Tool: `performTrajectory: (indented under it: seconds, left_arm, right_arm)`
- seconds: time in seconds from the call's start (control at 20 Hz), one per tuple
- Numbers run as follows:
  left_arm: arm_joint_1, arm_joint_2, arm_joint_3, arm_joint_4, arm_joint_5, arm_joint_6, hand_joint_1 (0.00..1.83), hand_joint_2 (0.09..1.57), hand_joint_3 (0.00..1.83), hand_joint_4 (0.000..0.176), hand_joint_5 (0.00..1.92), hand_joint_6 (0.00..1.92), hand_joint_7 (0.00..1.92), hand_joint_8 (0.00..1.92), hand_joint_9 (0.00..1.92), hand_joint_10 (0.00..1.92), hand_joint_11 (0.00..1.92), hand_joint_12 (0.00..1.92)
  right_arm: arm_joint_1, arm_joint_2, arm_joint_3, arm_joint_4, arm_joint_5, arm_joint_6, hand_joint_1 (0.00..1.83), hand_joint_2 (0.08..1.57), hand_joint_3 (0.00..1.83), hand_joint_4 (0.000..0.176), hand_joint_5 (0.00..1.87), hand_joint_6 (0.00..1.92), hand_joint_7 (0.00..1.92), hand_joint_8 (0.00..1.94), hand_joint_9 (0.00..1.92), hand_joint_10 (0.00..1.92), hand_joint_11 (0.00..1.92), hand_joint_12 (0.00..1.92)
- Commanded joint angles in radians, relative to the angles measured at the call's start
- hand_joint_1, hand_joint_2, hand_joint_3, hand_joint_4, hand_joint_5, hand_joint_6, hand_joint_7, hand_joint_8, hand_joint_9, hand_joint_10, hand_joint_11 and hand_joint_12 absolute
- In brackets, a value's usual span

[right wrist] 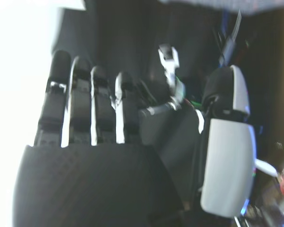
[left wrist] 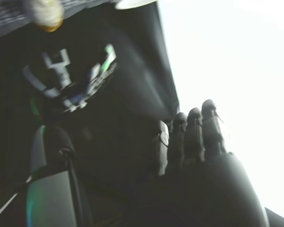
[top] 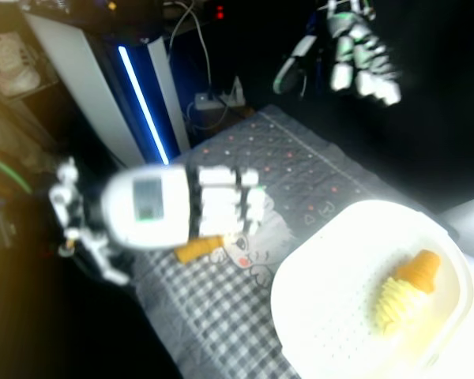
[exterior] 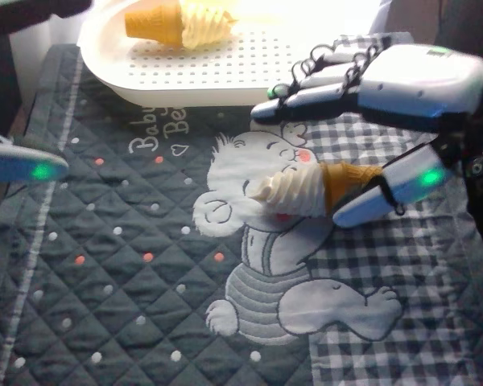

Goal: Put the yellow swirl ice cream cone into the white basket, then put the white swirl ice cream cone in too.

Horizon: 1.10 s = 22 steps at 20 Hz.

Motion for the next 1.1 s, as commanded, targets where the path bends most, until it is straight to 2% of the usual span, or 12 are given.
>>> performTrajectory:
  seconds: [0.0, 0.1, 0.2, 0.3, 0.4, 0.45, 0.55, 0.7, 0.75, 0.8, 0.95, 1.05]
  left_arm:
    - [-0.001, 0.002, 0.005, -0.035, -0.126, -0.006, 0.76, 0.82, 0.0, 0.05, 0.23, 0.0, 0.18, 0.0, 0.14, 0.01, 0.0, 0.61]
    - [0.011, -0.001, 0.008, -0.045, -0.128, -0.018, 0.72, 0.81, 0.0, 0.035, 0.2, 0.0, 0.19, 0.0, 0.18, 0.01, 0.0, 0.74]
    - [0.012, -0.002, 0.009, -0.048, -0.128, -0.018, 0.75, 0.82, 0.0, 0.055, 0.19, 0.0, 0.18, 0.0, 0.17, 0.0, 0.0, 0.65]
    - [0.015, -0.002, 0.009, -0.05, -0.13, -0.023, 0.78, 0.83, 0.0, 0.039, 0.21, 0.01, 0.2, 0.01, 0.18, 0.01, 0.0, 0.64]
    - [0.019, -0.002, 0.009, -0.052, -0.132, -0.027, 0.81, 0.83, 0.0, 0.013, 0.25, 0.01, 0.22, 0.0, 0.19, 0.01, 0.0, 0.7]
    - [0.023, -0.002, 0.009, -0.054, -0.134, -0.028, 0.8, 0.84, 0.0, 0.006, 0.25, 0.01, 0.22, 0.0, 0.19, 0.0, 0.0, 0.71]
    - [0.029, -0.001, 0.009, -0.058, -0.14, -0.033, 0.85, 0.84, 0.0, 0.0, 0.25, 0.0, 0.22, 0.0, 0.19, 0.0, 0.0, 0.68]
    - [0.035, -0.001, 0.009, -0.059, -0.153, -0.042, 0.87, 0.84, 0.0, 0.0, 0.26, 0.0, 0.23, 0.01, 0.2, 0.0, 0.0, 0.68]
    - [0.036, -0.001, 0.009, -0.059, -0.156, -0.043, 0.85, 0.84, 0.0, 0.0, 0.28, 0.01, 0.24, 0.01, 0.2, 0.01, 0.0, 0.69]
    - [0.036, -0.001, 0.009, -0.059, -0.158, -0.045, 0.85, 0.84, 0.0, 0.0, 0.29, 0.01, 0.25, 0.01, 0.21, 0.01, 0.0, 0.73]
    - [0.04, 0.001, 0.009, -0.06, -0.162, -0.051, 0.85, 0.84, 0.0, 0.0, 0.31, 0.0, 0.28, 0.0, 0.23, 0.01, 0.0, 0.78]
    - [0.041, 0.001, 0.009, -0.061, -0.163, -0.053, 0.84, 0.85, 0.0, 0.0, 0.33, 0.0, 0.31, 0.01, 0.27, 0.01, 0.0, 0.86]
  right_arm:
    - [0.011, -0.015, 0.012, 0.056, 0.058, 0.016, 0.82, 0.8, 0.0, 0.076, 0.28, 0.0, 0.25, 0.0, 0.33, 0.01, 0.08, 0.87]
    - [0.011, -0.043, 0.037, 0.052, 0.032, 0.02, 0.89, 0.79, 0.0, 0.06, 0.31, 0.01, 0.29, 0.01, 0.39, 0.02, 0.15, 0.97]
    - [0.011, -0.053, 0.042, 0.043, 0.018, 0.02, 0.99, 0.79, 0.0, 0.046, 0.34, 0.0, 0.42, 0.01, 0.54, 0.03, 0.24, 1.0]
    - [0.011, -0.067, 0.046, 0.02, -0.007, 0.02, 1.04, 0.81, 0.0, 0.062, 0.38, 0.0, 0.5, 0.01, 0.63, 0.04, 0.34, 1.04]
    - [0.011, -0.072, 0.047, 0.01, -0.021, 0.02, 1.12, 0.82, 0.0, 0.044, 0.47, 0.0, 0.72, 0.13, 0.56, 1.26, 0.53, 1.76]
    - [0.011, -0.073, 0.047, 0.003, -0.03, 0.02, 1.15, 0.83, 0.0, 0.0, 0.51, 0.01, 0.75, 0.14, 0.55, 1.26, 0.5, 1.71]
    - [0.011, -0.074, 0.047, -0.011, -0.046, 0.02, 1.2, 0.82, 0.0, 0.0, 0.68, 0.01, 0.67, 0.55, 0.61, 1.33, 0.57, 1.78]
    - [0.011, -0.081, 0.05, -0.017, -0.06, 0.02, 1.25, 0.85, 0.0, 0.0, 0.81, 0.01, 0.85, 0.63, 0.76, 1.34, 0.66, 1.72]
    - [0.011, -0.085, 0.053, -0.016, -0.062, 0.02, 1.39, 1.02, 0.01, 0.0, 0.98, 0.54, 1.22, 0.56, 1.08, 1.04, 0.68, 1.34]
    - [0.011, -0.089, 0.056, -0.014, -0.063, 0.02, 1.4, 1.03, 0.0, 0.0, 1.05, 0.63, 1.26, 0.46, 1.12, 1.03, 0.68, 1.34]
    - [0.011, -0.092, 0.061, -0.011, -0.063, 0.02, 1.39, 1.03, 0.0, 0.0, 1.16, 0.51, 1.19, 0.56, 1.08, 1.12, 0.7, 1.39]
    - [0.011, -0.092, 0.065, 0.003, -0.063, 0.02, 1.4, 1.02, 0.0, 0.0, 1.17, 0.48, 1.3, 0.37, 1.1, 1.11, 0.65, 1.47]
